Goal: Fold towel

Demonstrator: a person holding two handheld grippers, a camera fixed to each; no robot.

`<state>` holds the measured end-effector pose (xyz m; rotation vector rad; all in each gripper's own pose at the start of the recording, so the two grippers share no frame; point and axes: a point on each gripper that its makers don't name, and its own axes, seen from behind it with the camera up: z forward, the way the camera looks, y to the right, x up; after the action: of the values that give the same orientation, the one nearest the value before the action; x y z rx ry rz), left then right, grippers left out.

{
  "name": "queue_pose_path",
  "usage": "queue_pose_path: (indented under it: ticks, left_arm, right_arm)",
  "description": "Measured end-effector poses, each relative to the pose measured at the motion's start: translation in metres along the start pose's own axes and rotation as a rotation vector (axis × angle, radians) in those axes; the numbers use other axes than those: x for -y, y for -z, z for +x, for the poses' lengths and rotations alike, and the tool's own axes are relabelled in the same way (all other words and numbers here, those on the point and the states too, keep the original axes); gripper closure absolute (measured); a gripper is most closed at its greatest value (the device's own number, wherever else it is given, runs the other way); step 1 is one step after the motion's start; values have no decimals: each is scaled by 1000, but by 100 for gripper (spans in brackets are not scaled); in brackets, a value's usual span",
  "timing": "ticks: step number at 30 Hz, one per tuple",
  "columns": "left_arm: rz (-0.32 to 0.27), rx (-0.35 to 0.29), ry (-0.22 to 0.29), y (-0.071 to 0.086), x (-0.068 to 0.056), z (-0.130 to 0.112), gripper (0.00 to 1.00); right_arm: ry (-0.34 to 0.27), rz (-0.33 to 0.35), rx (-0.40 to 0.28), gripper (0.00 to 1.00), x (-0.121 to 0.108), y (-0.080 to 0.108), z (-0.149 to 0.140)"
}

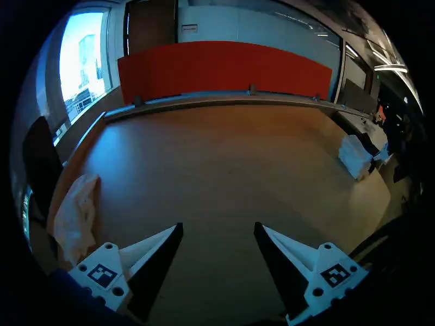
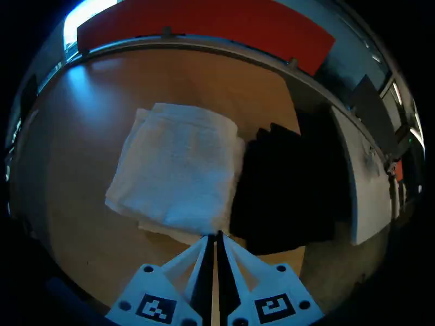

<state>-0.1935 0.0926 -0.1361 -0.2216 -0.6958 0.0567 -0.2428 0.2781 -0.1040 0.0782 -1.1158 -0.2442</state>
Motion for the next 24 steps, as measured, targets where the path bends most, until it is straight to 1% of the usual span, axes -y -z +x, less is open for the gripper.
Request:
queue_pose_path:
  ticks: [6,13,17,18,21,23,24]
  left_arm:
    - [-4,-1,3,-1,0,0,3]
    - [-7,-2,3,-1,-1,-1,3]
    - [-9,-5,8,0,-1,-2,3]
    - [-9,-5,9,0,-1,-2,3]
    - [-10,-7,12,0,0,-2,3]
    - [-10,-8,12,0,0,-2,3]
    - [-11,-9,12,0,0,-2,3]
  right_arm:
    - [-1,-20,-13,91,-1,2,0]
    - [9,-47,-21,88,-5,7,-1]
    - [16,-60,-32,81,-6,11,1]
    - [16,-61,-38,75,-5,12,2]
    - [14,-62,-59,46,-3,16,6]
    - [9,-61,-75,23,-1,18,10]
    - [5,-58,-80,16,1,18,11]
